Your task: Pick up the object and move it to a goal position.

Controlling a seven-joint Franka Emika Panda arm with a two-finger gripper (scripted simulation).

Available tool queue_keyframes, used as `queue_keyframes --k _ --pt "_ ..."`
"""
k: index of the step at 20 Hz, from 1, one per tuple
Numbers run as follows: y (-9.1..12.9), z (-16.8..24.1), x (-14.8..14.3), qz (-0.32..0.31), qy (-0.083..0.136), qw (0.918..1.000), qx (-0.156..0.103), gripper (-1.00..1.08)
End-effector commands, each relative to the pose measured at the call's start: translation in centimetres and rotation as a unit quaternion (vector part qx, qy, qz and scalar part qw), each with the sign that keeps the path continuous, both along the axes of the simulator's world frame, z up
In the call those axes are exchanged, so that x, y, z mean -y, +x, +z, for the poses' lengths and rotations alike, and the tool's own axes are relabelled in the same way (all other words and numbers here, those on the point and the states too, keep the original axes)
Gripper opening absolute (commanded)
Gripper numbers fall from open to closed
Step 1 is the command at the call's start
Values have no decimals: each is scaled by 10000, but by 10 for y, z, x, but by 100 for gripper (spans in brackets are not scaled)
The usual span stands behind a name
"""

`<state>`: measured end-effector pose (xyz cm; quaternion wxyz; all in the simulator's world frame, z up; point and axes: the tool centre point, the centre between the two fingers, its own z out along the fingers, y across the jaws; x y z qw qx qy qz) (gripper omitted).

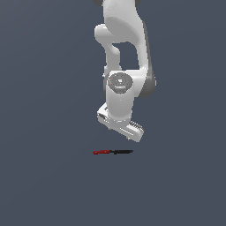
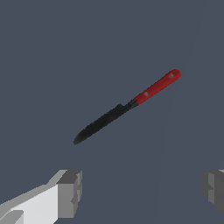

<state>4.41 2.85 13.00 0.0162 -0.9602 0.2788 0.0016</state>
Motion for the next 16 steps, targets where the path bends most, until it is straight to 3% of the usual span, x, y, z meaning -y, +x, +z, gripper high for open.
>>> queue_keyframes --k 1,8,16 --pt "4 -5 2 -377 2 9993 -19 100" --pt "14 -20 8 -1394 -6 9902 -65 100" --pt "25 -37 15 -2524 -34 9676 -102 100"
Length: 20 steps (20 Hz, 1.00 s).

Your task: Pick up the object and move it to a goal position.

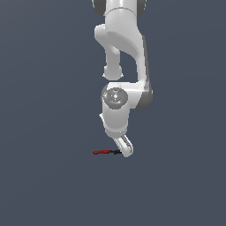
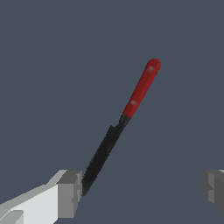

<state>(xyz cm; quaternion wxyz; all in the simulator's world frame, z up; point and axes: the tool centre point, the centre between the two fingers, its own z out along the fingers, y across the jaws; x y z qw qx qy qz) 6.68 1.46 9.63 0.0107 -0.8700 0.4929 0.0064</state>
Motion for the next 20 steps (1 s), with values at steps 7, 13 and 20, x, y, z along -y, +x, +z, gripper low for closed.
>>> queue_keyframes --k 7,13,20 --pt "11 -18 7 -1214 -48 9926 -28 100" --pt "17 -28 10 -1927 -84 9812 -34 100" --pt "22 -36 13 -2430 -112 9700 -32 100"
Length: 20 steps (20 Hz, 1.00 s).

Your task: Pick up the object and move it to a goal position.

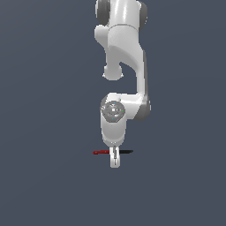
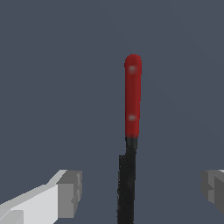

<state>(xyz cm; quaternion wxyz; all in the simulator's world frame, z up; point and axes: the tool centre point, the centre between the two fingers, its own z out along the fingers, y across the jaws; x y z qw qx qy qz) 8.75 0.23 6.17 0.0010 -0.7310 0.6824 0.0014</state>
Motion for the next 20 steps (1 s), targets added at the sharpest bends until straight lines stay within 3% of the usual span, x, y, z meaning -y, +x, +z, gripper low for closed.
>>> queue_keyframes --k 1,11,20 --pt "1 -2 1 -145 -9 9999 2 100" --pt "2 -7 1 -248 -15 9997 2 100" --pt "1 -48 1 -270 -14 9996 2 100"
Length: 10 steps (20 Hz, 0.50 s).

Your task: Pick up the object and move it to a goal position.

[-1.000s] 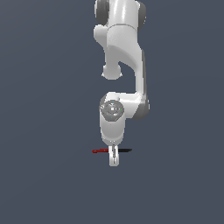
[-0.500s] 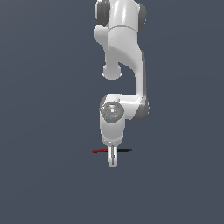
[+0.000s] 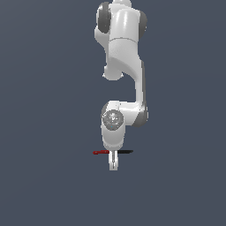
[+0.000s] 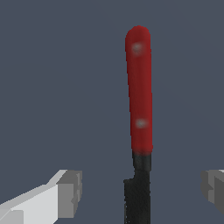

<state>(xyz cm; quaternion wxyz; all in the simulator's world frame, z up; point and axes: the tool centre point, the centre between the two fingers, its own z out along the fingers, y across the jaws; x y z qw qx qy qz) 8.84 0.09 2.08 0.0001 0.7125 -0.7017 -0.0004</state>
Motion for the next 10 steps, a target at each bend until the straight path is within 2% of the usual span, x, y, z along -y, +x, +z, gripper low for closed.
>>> queue_keyframes --k 1,6,7,10 --pt "0 -10 0 -5 1 10000 3 100" --pt "1 -13 0 -3 -1 10000 4 100" --pt "1 -13 0 -3 -1 10000 4 -100" --pt "1 -13 0 -3 -1 10000 4 -100"
